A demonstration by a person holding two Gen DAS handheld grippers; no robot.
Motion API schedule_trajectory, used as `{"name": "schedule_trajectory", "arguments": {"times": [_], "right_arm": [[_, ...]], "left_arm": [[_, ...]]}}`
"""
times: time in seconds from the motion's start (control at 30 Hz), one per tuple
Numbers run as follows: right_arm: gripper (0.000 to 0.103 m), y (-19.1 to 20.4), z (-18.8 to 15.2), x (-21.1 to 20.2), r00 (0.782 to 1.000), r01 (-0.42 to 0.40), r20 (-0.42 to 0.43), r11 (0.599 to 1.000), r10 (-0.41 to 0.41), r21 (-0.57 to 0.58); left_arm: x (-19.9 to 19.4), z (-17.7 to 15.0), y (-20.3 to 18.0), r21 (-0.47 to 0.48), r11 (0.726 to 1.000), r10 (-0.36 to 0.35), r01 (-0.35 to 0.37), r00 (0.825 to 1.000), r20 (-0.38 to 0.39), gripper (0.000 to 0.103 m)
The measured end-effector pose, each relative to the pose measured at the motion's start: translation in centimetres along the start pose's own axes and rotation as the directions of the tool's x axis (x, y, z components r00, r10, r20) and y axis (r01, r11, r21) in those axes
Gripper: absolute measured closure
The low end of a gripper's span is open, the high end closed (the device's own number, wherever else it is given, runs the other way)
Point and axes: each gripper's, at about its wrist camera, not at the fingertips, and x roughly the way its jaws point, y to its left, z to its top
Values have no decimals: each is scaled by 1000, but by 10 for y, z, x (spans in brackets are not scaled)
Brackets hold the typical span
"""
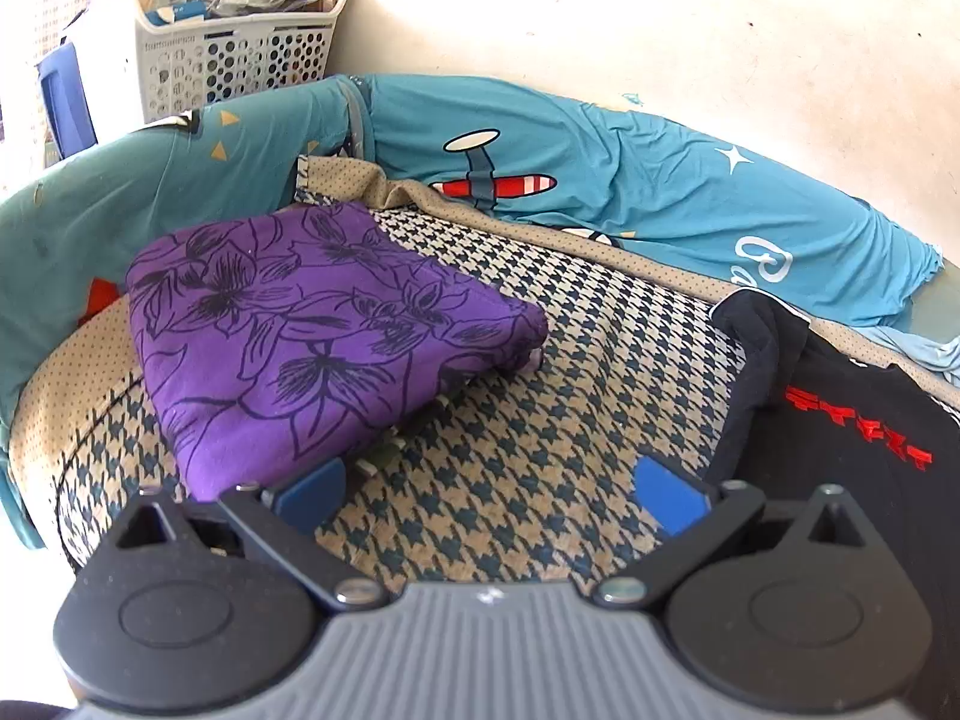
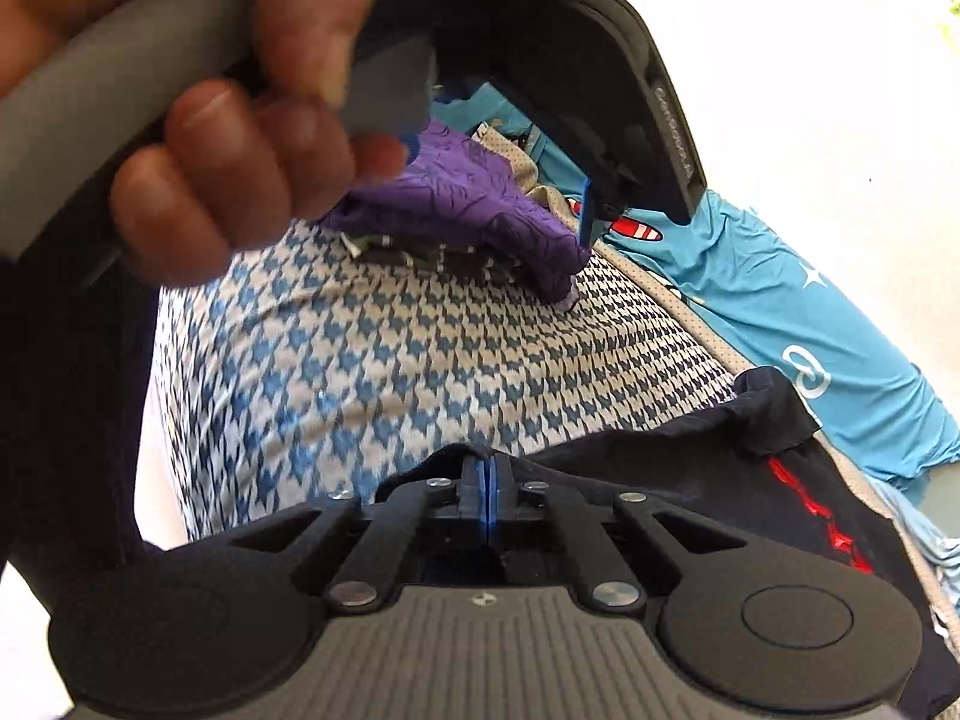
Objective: Fold clothes
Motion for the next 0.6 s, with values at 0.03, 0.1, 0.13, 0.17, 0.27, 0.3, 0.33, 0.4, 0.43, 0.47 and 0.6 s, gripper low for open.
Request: {"name": "schedule_trajectory", "arguments": {"times": [0.03,0.1,0.13,0.17,0.27,0.3,0.33,0.4,0.43,0.47,0.6], "right_arm": [[101,-1,2,1,1000,-7,1,1000,7,9],[101,-2,7,3,1000,-22,4,999,22,26],[101,0,7,4,1000,-30,-2,999,30,22],[101,2,5,5,999,-38,-13,999,38,10],[100,11,-2,5,998,-49,-38,998,47,-36],[100,14,-3,3,998,-54,-42,997,52,-47],[100,15,-5,0,997,-61,-46,997,58,-55],[100,18,-7,-6,996,-72,-52,995,69,-64],[100,20,-8,-9,996,-74,-50,995,71,-68],[100,21,-8,-13,996,-76,-46,995,73,-71],[100,16,-6,-21,997,-67,-33,996,65,-62]], "left_arm": [[1,0,0,-3,1000,-2,2,1000,-7,0],[3,-2,0,-2,1000,-7,7,1000,-15,0],[3,-2,-1,3,1000,-8,8,1000,-15,0],[3,-2,-2,7,1000,-8,8,1000,-15,0],[3,-3,-2,6,1000,-11,11,1000,-16,0],[4,-3,-2,1,1000,-11,11,1000,-16,0],[3,-4,-2,-3,1000,-9,9,1000,-15,0],[3,-4,-1,-11,1000,-5,5,1000,-15,0],[3,-4,0,-14,1000,-5,5,1000,-15,0],[3,-4,0,-15,1000,-6,6,1000,-15,0],[1,-3,0,-14,1000,-4,4,1000,-8,0]]}}
